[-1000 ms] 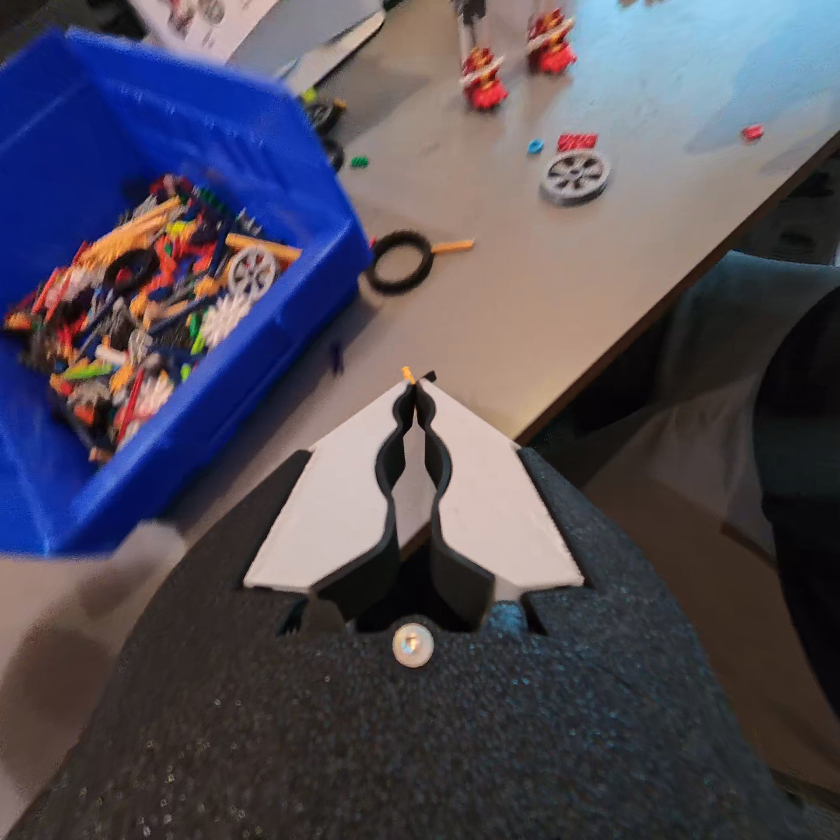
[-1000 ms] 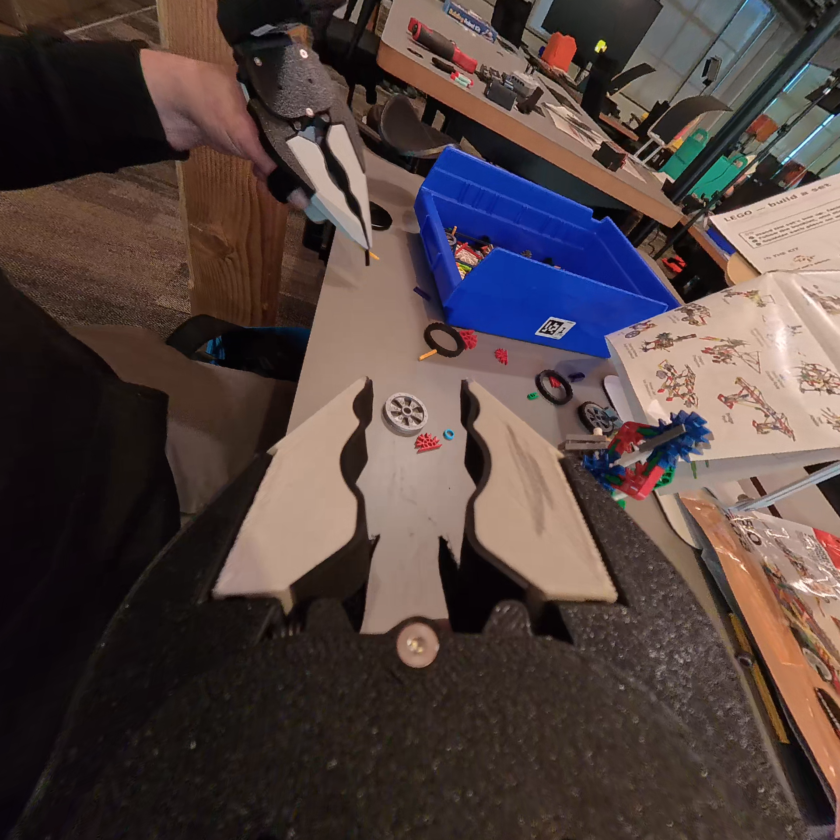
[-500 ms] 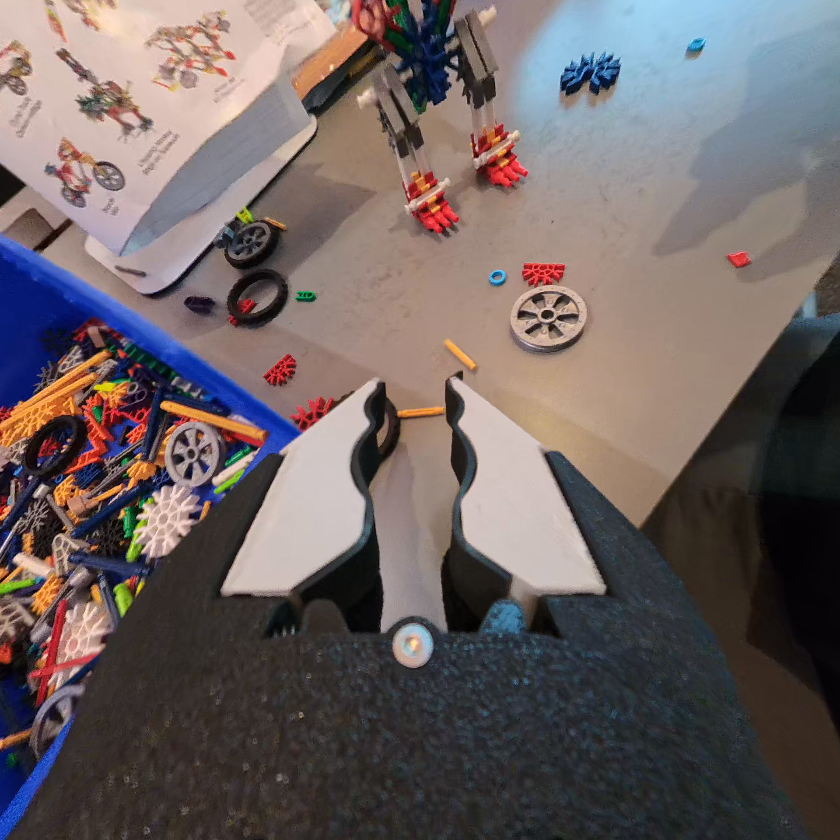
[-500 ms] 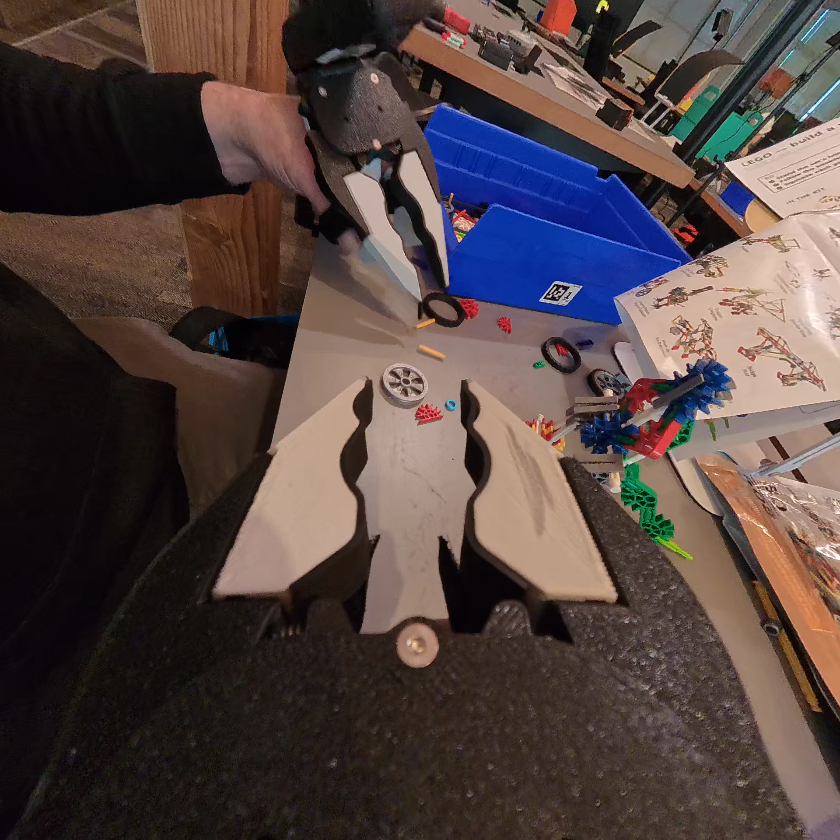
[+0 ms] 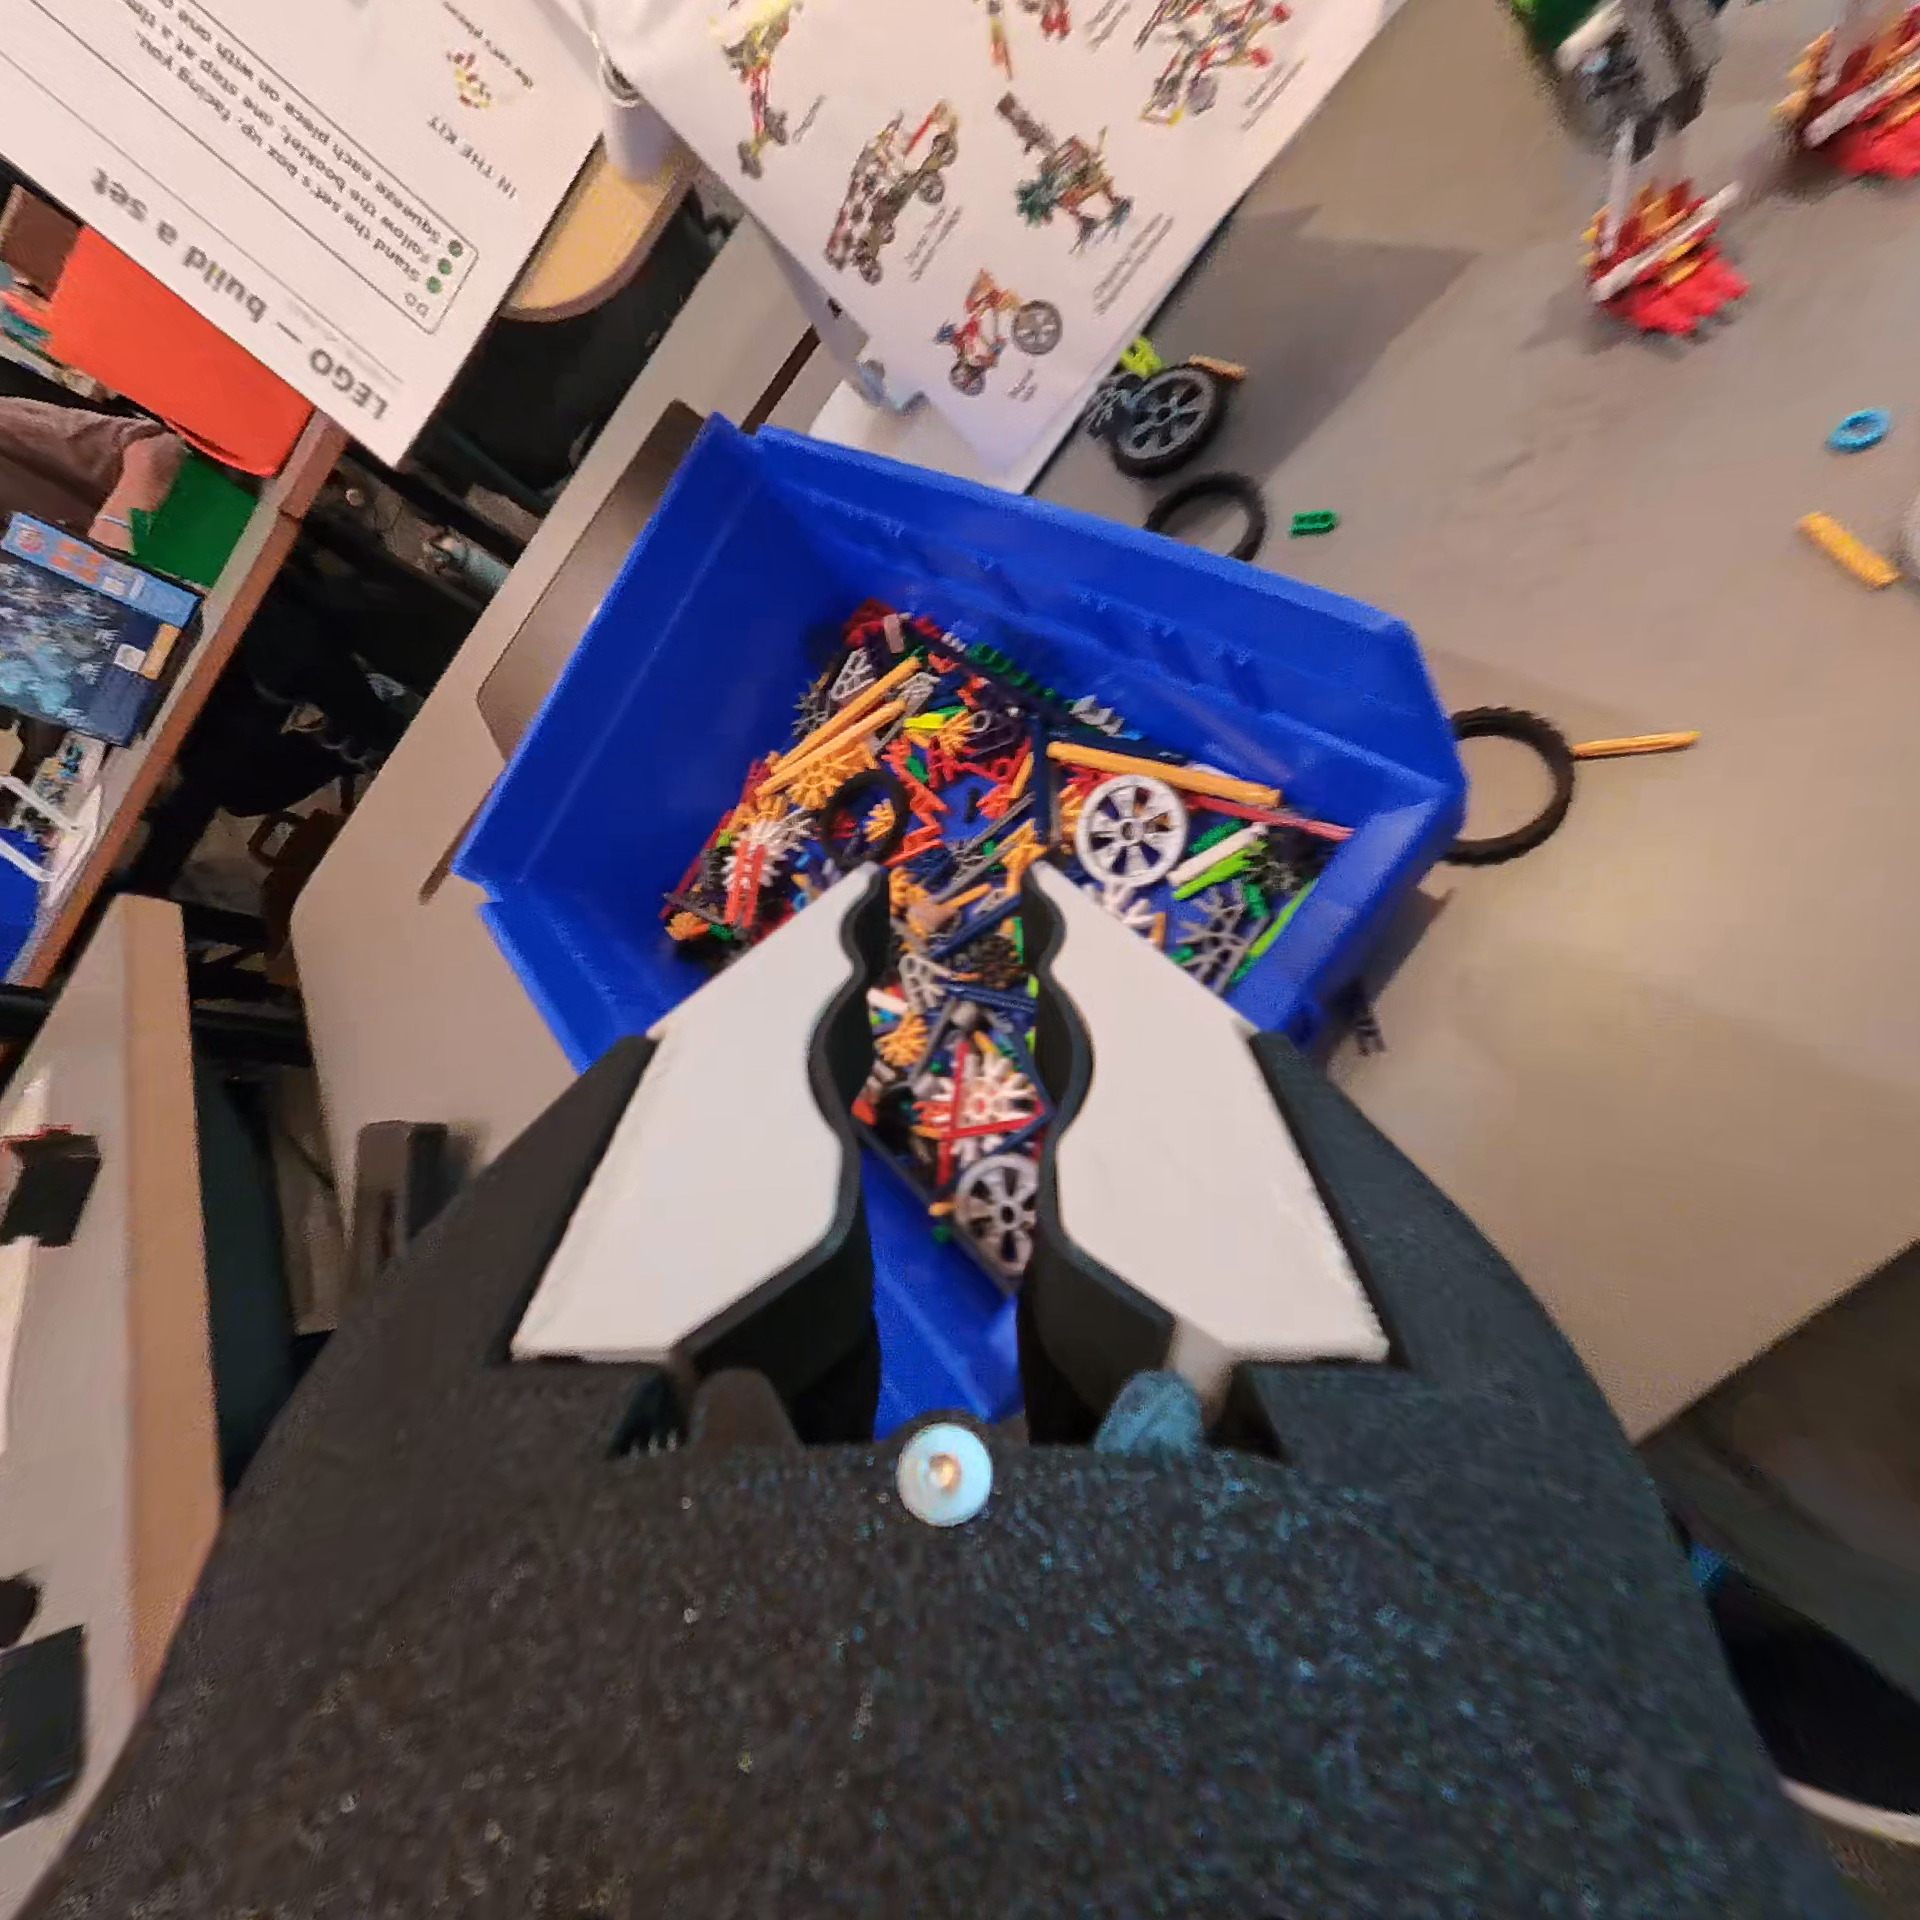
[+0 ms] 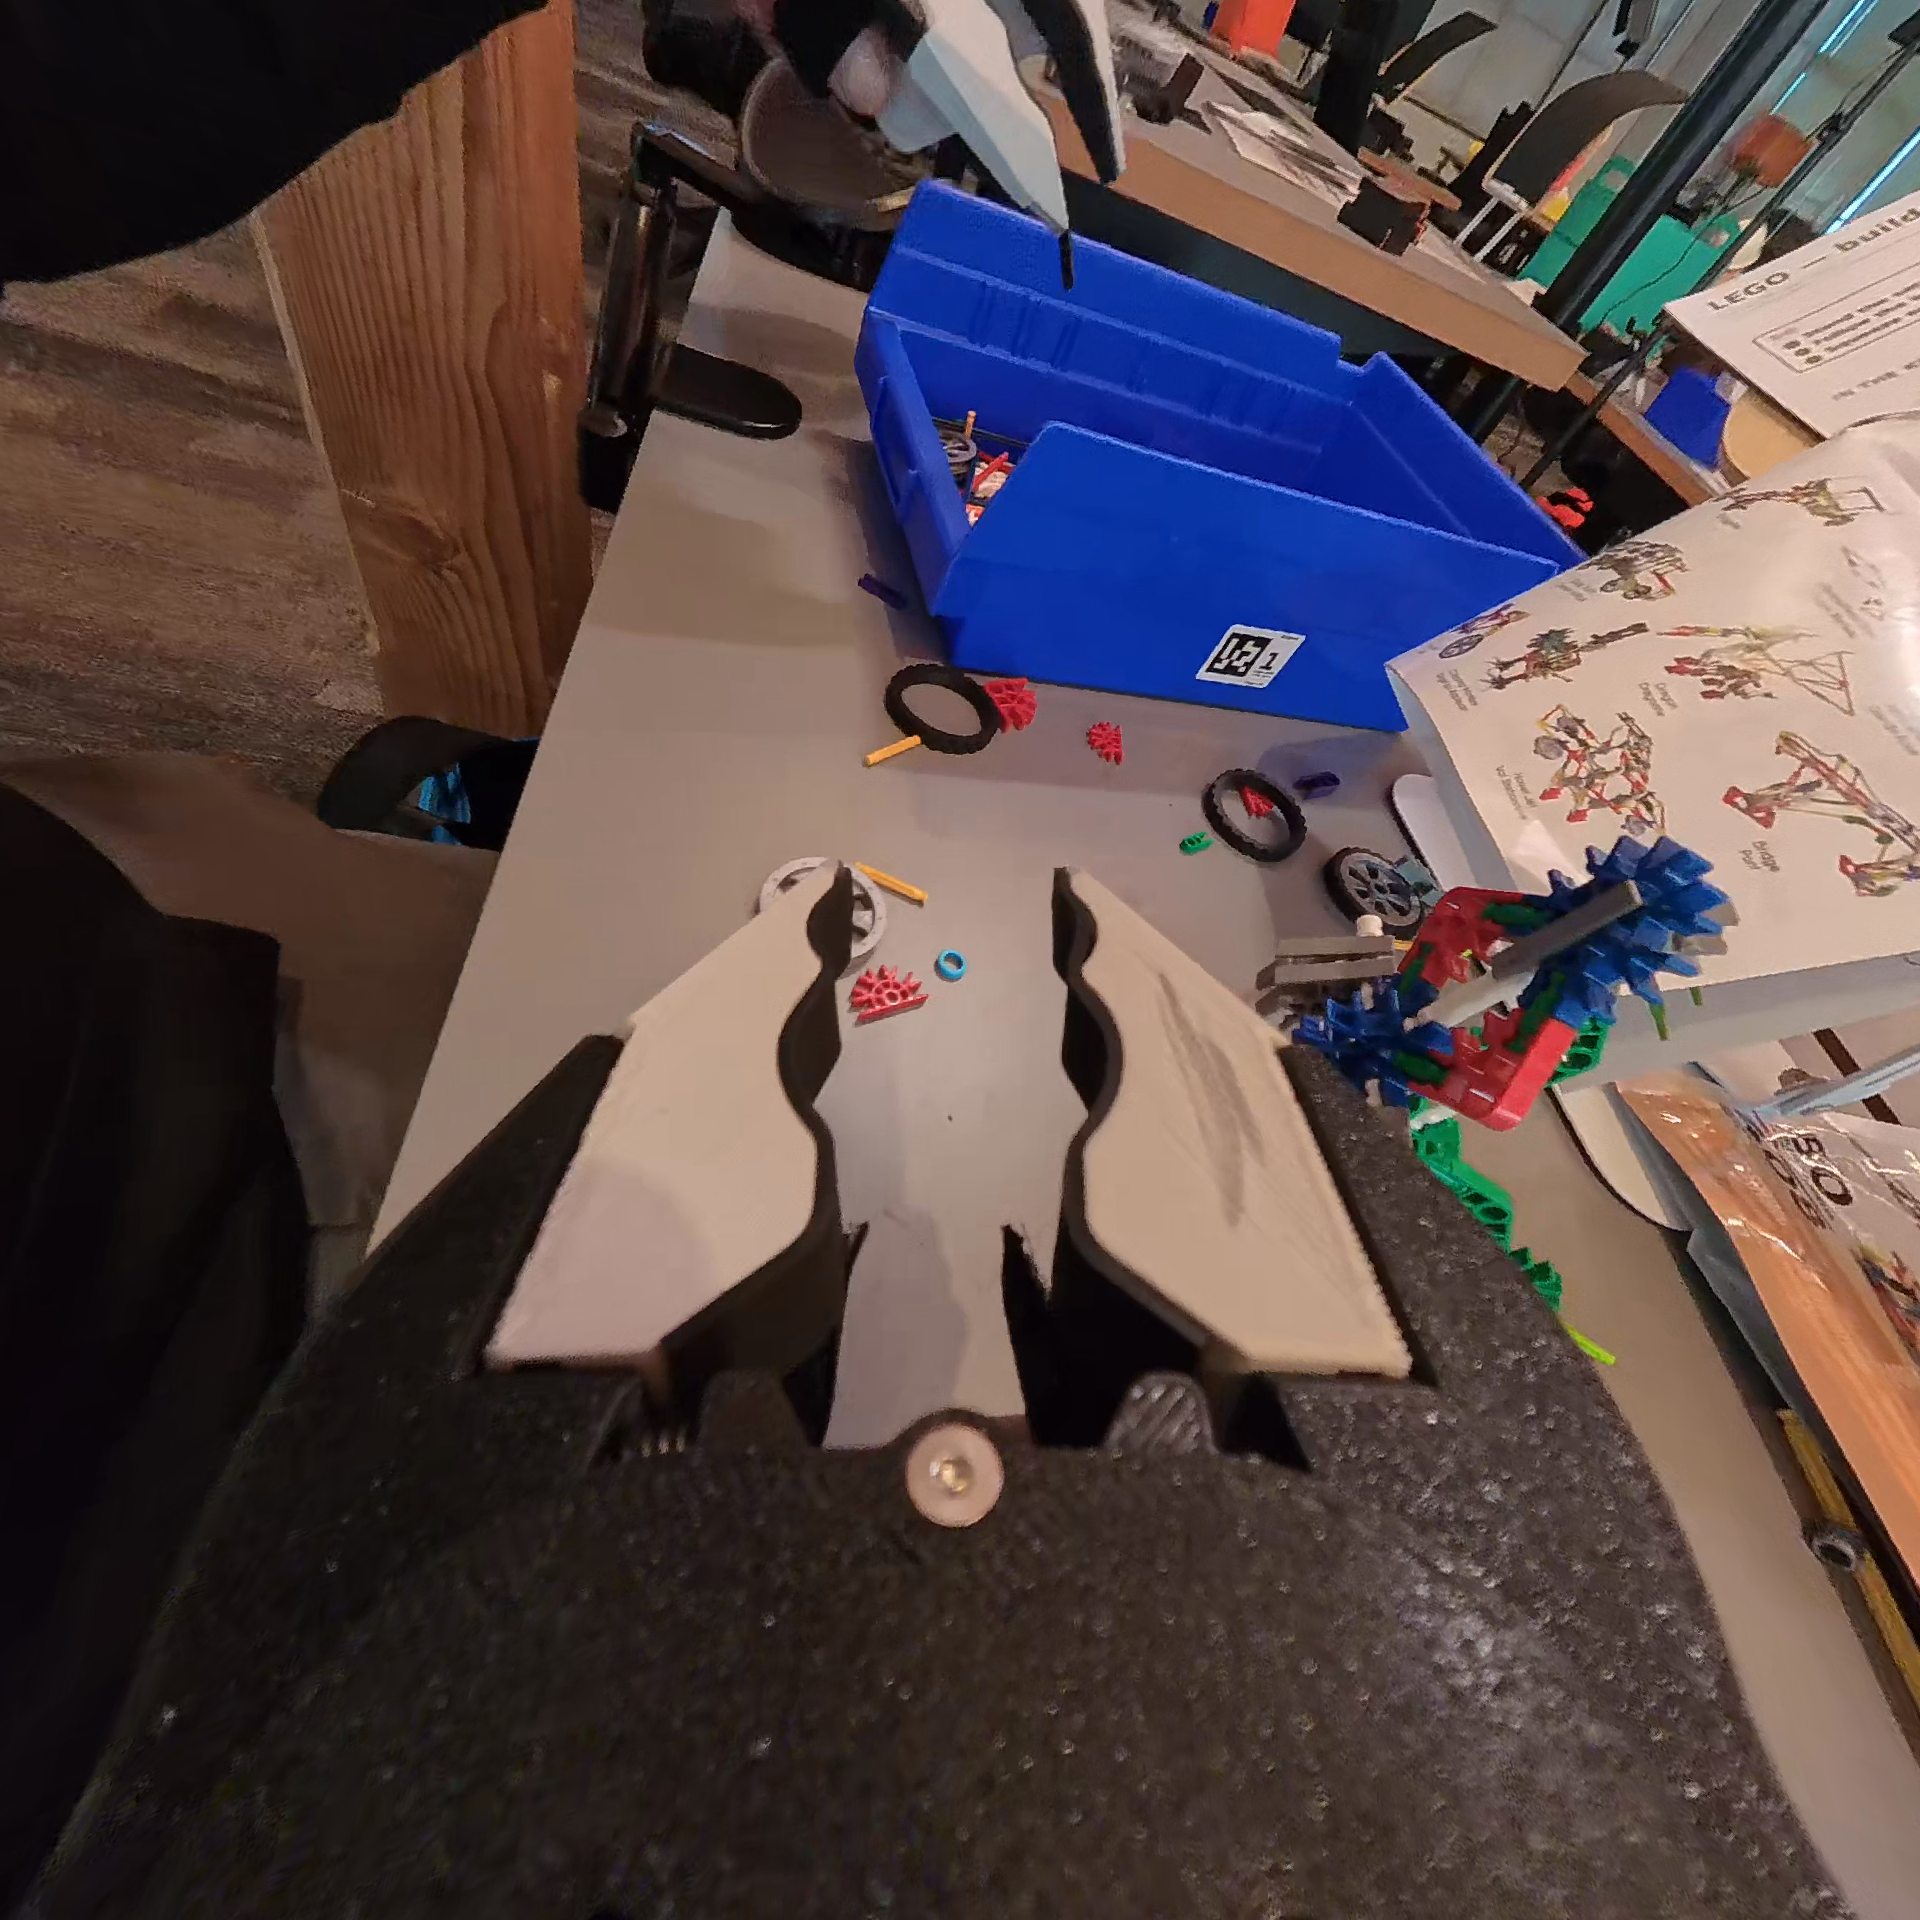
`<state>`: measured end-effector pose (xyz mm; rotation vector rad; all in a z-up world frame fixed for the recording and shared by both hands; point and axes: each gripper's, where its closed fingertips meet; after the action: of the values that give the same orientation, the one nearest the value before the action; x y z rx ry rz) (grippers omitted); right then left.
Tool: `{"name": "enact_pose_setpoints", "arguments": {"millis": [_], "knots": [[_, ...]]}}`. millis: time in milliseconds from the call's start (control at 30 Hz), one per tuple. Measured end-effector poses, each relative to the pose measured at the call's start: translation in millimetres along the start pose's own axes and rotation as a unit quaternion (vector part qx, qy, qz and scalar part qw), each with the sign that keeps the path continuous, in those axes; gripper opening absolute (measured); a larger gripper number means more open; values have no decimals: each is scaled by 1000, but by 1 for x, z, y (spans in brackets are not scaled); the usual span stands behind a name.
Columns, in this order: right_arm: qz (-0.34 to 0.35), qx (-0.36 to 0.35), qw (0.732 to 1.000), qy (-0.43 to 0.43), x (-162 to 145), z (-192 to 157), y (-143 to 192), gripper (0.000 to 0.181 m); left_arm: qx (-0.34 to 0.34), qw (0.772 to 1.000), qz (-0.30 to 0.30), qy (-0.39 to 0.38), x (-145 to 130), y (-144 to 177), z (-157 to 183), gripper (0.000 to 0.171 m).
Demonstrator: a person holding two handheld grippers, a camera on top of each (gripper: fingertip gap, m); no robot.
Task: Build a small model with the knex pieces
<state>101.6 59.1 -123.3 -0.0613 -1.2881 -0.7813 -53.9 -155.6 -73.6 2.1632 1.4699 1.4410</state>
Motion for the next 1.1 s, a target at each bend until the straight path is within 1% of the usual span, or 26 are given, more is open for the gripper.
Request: {"name": "enact_pose_setpoints", "arguments": {"millis": [100,133,200,333,467,500,533,600,633,667,700,767,800,900,967,1033,1067,1100], "knots": [[8,-14,1000,-17,-8,11,-3,38,0,1000,-27,-16,1,-9,-14,26],[4,-20,1000,-23,-12,15,-3,38,-2,1000,-26,-15,3,-11,-14,29],[-11,-31,999,-25,-21,21,-3,38,-19,1000,-12,-7,10,-12,-3,33],[-26,-38,999,-27,-27,25,-4,39,-67,996,60,18,35,-7,46,46],[-15,-59,997,-47,-21,32,3,39,-101,984,135,49,56,-6,101,53],[-16,-64,996,-63,-20,34,6,44,-96,982,154,51,60,-6,111,54],[-23,-66,994,-80,-21,34,9,52,-100,979,168,58,61,-6,122,54],[-56,-87,989,-109,-31,36,15,71,-109,974,181,82,60,-9,139,58],[-79,-96,985,-122,-40,36,18,74,-112,971,183,100,59,-11,144,60],[-103,-104,980,-138,-50,34,20,77,-123,968,180,120,58,-15,150,65],[-124,-114,973,-160,-61,34,23,91,-130,968,170,131,56,-19,156,69],[-147,-111,960,-210,-79,27,27,107,-129,969,158,138,58,-25,165,77],[-155,-108,956,-226,-85,24,30,119,-141,967,162,138,65,-25,172,83],[-167,-123,946,-251,-100,28,37,122,-170,963,151,145,92,-30,187,97],[-172,-115,941,-268,-106,31,36,133,-202,961,135,134,106,-41,202,111],[-185,-89,935,-290,-111,28,30,151,-225,957,120,140,114,-57,209,117],[-194,-83,932,-296,-114,28,27,156,-237,952,125,150,120,-61,211,119],[-203,-86,930,-294,-116,29,26,157,-238,949,133,161,126,-64,209,119]]}}
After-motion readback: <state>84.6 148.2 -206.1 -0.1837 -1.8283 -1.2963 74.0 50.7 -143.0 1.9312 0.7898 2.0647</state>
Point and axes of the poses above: each gripper's, where its closed fingertips meet, y back along the fingers, x out of its top, z = x × y across the jaws, and after that the axes turned 2 degrees about -z, right-handed
